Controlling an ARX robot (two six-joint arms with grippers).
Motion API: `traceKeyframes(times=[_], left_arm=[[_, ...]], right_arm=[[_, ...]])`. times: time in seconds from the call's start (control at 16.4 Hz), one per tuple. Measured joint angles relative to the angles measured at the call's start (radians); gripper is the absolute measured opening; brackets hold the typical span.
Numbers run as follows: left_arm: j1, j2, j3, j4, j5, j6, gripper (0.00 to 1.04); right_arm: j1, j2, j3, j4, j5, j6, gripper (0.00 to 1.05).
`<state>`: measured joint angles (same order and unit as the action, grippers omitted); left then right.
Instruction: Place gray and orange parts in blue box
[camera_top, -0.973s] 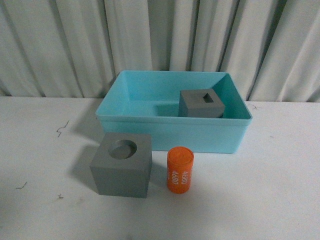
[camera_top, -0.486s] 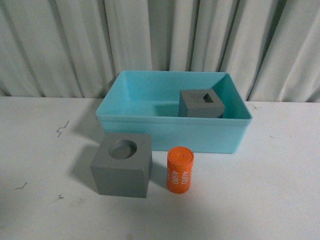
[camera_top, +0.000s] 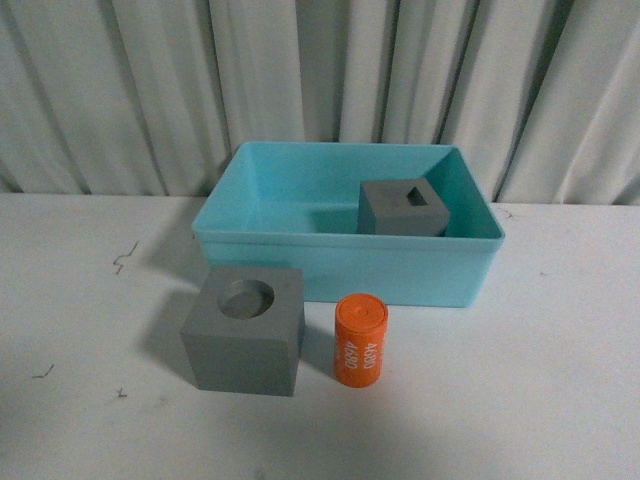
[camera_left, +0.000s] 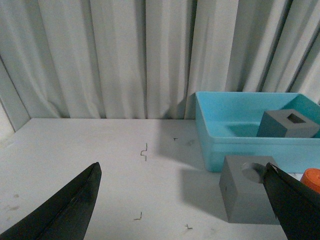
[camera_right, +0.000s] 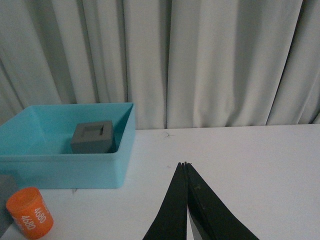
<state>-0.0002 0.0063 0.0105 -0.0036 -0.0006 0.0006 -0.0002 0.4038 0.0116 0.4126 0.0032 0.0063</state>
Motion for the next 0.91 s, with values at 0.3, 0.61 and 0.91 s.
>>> traceKeyframes(times=[0.3,0.61,0.91], left_arm=[[0.000,0.000,0.000,0.000,0.000,0.000,0.98],[0.000,0.000,0.000,0.000,0.000,0.000,0.98],[0.000,0.000,0.000,0.000,0.000,0.000,0.98]], right_arm=[[0.000,-0.041,0.000,-0.051,0.000,0.000,0.02],[0.000,-0.183,0.000,-0.185,0.000,0.000,0.02],[0.000,-0.400,0.000,-0.417,-0.002,0.000,0.02]])
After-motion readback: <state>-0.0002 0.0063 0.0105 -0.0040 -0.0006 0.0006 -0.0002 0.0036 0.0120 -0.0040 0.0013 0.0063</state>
